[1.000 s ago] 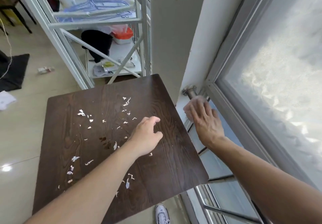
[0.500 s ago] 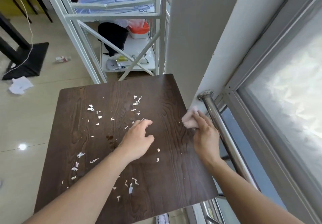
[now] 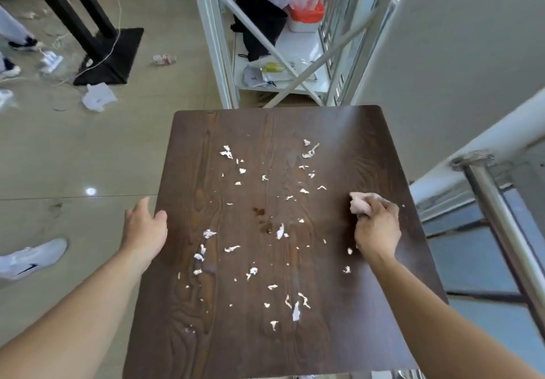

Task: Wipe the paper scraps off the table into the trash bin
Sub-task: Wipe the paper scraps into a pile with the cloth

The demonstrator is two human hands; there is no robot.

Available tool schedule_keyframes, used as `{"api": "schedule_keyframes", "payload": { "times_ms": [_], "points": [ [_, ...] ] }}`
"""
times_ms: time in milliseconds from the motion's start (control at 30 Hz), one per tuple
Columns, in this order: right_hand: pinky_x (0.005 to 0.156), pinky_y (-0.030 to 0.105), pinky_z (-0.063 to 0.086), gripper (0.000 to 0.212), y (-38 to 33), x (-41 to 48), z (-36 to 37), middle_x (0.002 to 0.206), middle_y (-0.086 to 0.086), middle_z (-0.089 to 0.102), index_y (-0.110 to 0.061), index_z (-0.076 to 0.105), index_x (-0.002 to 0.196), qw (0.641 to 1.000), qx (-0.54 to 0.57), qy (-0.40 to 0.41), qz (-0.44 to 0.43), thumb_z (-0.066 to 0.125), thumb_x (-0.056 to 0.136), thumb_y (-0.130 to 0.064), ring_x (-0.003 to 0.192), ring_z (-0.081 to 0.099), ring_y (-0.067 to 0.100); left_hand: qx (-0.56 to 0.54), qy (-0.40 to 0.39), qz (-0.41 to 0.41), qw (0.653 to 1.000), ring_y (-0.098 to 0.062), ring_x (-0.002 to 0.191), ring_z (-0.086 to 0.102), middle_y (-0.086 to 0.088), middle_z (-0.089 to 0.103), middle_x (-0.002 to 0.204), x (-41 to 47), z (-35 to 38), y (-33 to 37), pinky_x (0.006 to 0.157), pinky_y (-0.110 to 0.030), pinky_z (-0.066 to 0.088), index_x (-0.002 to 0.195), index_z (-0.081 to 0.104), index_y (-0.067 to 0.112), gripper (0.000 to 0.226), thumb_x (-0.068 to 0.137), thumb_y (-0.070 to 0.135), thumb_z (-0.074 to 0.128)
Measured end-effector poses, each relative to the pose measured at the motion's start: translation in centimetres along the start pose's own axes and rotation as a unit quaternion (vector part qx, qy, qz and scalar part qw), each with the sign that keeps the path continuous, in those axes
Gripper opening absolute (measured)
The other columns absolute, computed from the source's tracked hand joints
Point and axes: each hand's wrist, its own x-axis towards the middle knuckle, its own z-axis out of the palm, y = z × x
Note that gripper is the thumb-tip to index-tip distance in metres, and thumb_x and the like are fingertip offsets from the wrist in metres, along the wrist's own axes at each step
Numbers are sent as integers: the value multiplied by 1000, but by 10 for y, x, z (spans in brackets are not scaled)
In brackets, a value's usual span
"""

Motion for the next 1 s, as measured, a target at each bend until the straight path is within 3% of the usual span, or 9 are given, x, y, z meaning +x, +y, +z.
{"api": "schedule_keyframes", "payload": {
  "times_ms": [100,233,333,433,533,633,700,867,1000],
  "points": [
    [83,28,48,29,-33,-2,26,119,0,68,-31,71,88,999,34,-12,-8,56,82,-7,100,67,19,-66,-39,-73,994,-36,137,42,-23,40,153,21,6,-22,109,-39,32,148,40,2,51,99,18,45],
    [50,16,41,29,-88,-20,52,71,-9,72,-19,74,77,990,97,-89,-39,57,77,4,54,61,-4,-193,-82,-131,969,-29,136,44,-15,45,152,29,20,-36,110,-36,31,143,46,0,44,102,13,40],
    [52,20,48,36,-127,-36,47,70,-5,76,-11,81,85,956,214,-203,-1,51,85,9,57,65,7,-223,-67,-151,961,-28,142,40,-11,42,155,31,27,-37,113,-38,28,146,43,2,46,101,11,40],
    [43,23,41,43,-137,-22,7,79,22,79,-10,80,99,922,301,-233,69,43,91,10,49,59,24,-243,-74,-166,953,-28,142,41,-9,42,156,32,26,-37,114,-40,28,147,44,5,47,100,11,42],
    [49,34,46,44,-132,33,-36,76,22,78,-17,83,94,955,261,-135,38,48,89,9,56,62,25,-261,-68,-191,944,-30,141,41,-10,43,155,23,20,-33,115,-42,28,147,45,6,47,100,12,43],
    [36,24,47,37,-151,140,-13,58,4,76,-13,80,92,970,166,-180,1,48,94,5,38,64,15,-261,17,-254,931,-30,142,41,-8,43,156,12,31,-46,116,-46,28,147,45,8,47,100,14,42],
    [37,31,51,33,-154,169,1,53,17,67,-3,77,105,978,127,-163,27,48,90,4,31,61,24,-257,13,-244,935,-29,142,40,-6,43,156,12,25,-51,115,-48,28,147,46,10,47,100,15,43],
    [49,30,45,32,-164,160,38,60,19,74,-18,80,87,978,124,-165,22,64,83,-46,53,70,32,-272,-4,-220,937,-26,144,37,-4,39,158,19,9,-43,116,-42,25,149,42,10,47,102,15,41],
    [74,32,56,32,-208,103,113,93,1,80,-18,82,92,954,45,-229,-186,55,77,-18,87,74,18,-280,36,-254,925,-26,144,38,-3,40,158,18,-7,-81,116,-42,26,149,41,12,47,103,16,40]
  ]
}}
